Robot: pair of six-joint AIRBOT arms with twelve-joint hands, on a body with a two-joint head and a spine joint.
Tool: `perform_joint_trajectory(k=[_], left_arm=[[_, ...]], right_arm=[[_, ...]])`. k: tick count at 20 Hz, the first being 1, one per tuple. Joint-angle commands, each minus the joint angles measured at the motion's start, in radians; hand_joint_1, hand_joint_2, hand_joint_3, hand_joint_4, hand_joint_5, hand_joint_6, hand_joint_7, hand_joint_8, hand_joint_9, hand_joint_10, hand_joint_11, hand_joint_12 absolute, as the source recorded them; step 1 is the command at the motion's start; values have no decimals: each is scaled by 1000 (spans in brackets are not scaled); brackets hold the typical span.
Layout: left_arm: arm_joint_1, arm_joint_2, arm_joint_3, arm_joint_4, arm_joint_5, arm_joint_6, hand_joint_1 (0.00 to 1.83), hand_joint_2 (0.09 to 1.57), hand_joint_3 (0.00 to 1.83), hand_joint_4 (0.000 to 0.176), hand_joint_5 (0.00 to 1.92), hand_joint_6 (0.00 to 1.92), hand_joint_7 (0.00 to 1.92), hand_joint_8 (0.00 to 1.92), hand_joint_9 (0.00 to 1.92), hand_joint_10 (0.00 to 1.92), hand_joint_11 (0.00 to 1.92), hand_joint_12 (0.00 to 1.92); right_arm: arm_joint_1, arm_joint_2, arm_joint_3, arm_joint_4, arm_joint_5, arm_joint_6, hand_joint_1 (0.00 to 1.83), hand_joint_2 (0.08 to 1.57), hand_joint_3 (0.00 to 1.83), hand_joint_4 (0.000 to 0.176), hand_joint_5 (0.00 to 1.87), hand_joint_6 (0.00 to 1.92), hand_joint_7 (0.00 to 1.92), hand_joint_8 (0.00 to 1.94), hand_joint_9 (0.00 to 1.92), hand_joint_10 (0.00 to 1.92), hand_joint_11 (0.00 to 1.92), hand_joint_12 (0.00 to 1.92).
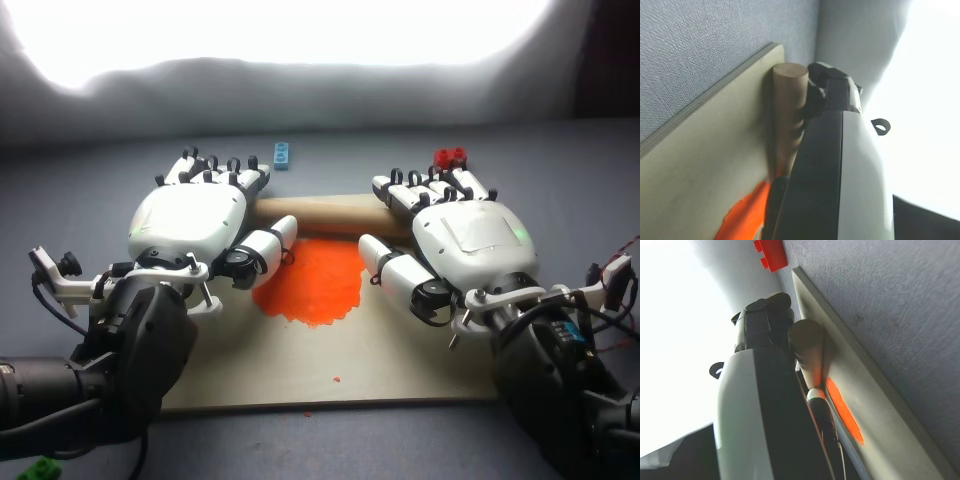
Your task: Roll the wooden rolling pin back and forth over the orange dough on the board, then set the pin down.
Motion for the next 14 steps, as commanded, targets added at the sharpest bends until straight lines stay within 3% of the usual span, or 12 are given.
perform_joint_trajectory(k=[1,6,14], left_arm=[[-4,9,0,40,-101,2,0,1469,1,0,308,0,391,0,328,2,0,633],[6,22,-23,40,-108,2,0,1466,0,0,321,0,399,3,328,2,0,634],[34,43,-56,40,-133,-15,0,1460,0,0,320,7,399,6,323,7,0,625]], right_arm=[[-6,8,-5,-59,102,-1,0,1446,0,0,305,35,390,7,300,73,0,748],[-13,11,-8,-59,99,-1,0,1449,0,0,313,30,420,8,319,83,0,858],[-14,11,-11,-59,98,0,0,1447,0,0,318,28,415,3,305,84,0,799]])
